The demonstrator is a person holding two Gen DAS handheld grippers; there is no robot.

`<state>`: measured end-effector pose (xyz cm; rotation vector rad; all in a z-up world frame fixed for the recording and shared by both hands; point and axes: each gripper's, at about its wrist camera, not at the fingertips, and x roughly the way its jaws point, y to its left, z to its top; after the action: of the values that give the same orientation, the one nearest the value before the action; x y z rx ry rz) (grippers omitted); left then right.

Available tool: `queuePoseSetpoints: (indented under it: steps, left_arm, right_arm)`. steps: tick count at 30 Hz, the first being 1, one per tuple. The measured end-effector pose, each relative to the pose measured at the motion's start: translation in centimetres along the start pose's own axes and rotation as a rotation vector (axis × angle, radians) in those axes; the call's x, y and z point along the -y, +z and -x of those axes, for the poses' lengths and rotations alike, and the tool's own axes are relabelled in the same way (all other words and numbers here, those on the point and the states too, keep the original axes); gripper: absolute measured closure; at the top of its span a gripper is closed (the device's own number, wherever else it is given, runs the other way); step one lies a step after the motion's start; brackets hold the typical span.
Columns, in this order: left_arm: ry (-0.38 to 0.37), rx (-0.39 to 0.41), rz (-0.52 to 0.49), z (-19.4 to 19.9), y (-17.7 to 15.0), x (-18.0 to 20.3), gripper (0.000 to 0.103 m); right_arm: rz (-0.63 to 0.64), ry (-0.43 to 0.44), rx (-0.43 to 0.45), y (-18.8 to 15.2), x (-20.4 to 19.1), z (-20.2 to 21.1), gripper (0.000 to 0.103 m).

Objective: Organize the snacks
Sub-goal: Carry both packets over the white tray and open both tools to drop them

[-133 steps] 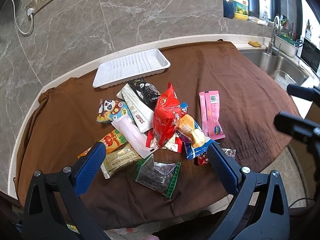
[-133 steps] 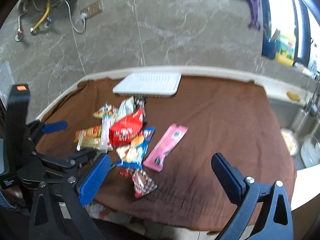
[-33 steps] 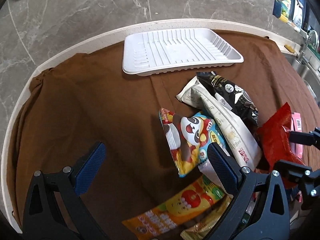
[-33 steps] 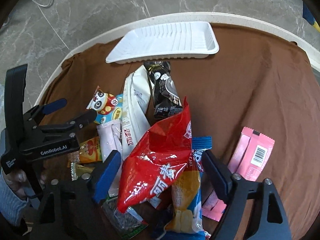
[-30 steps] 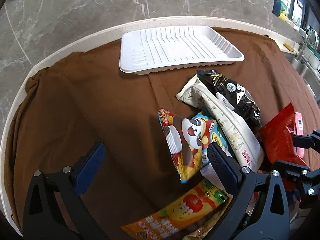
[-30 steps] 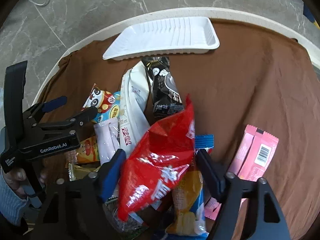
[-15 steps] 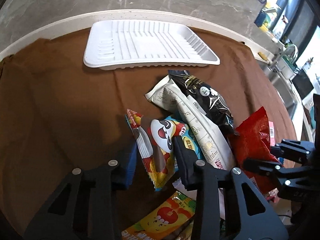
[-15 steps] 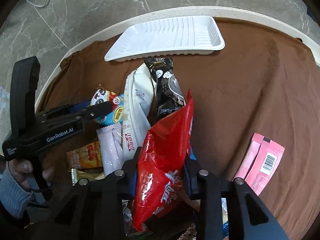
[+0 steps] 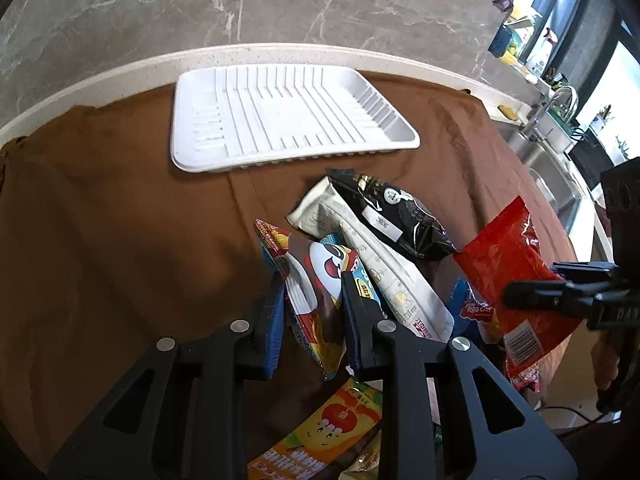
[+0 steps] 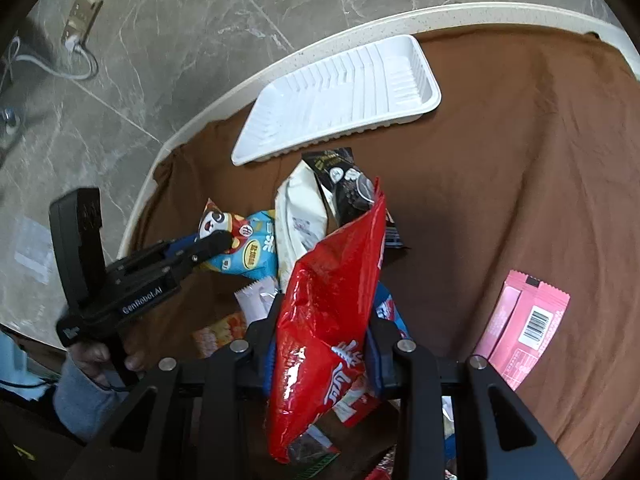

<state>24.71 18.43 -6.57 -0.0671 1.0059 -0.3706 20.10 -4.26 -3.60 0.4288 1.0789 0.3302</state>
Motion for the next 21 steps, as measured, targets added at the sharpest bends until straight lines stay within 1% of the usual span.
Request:
queuePoseSetpoints:
  steps: [4, 6, 8, 13, 17, 21]
  left_arm:
    - [-0.015, 0.013, 0.023, 1.5, 0.7, -0.8, 0.080]
    - [-0.007, 0.019, 0.030, 2.1, 1.1, -1.2, 0.080]
    - [-0.014, 0.029, 0.035, 3.0, 1.4, -1.6, 0.080]
    - [-0.045, 0.059, 0.075, 4.0, 3.5, -2.8, 0.080]
    - [-0.067, 0.092, 0.107, 4.0, 6.0, -4.0, 0.080]
    - [-0.055, 0.120, 0.112, 2.9, 8.9, -5.0, 0.080]
  right_arm:
    - [-0.035, 0.071, -0.005, 0.6, 0.1, 0.5, 0.067]
    - [-0.052, 0.123, -0.010, 1.0, 0.1, 0.9, 0.067]
    - [-0.063, 0.163, -0.008, 1.4, -0.1, 1.5, 0.067]
    - [-0.084, 0.239, 0.023, 3.2, -0.4, 2.6, 0.067]
    - [-0.070, 0.243, 0.045, 5.7, -0.4, 2.2, 0.067]
    - [-0.020, 0.205, 0.061, 9.3, -0.6, 0.4, 0.067]
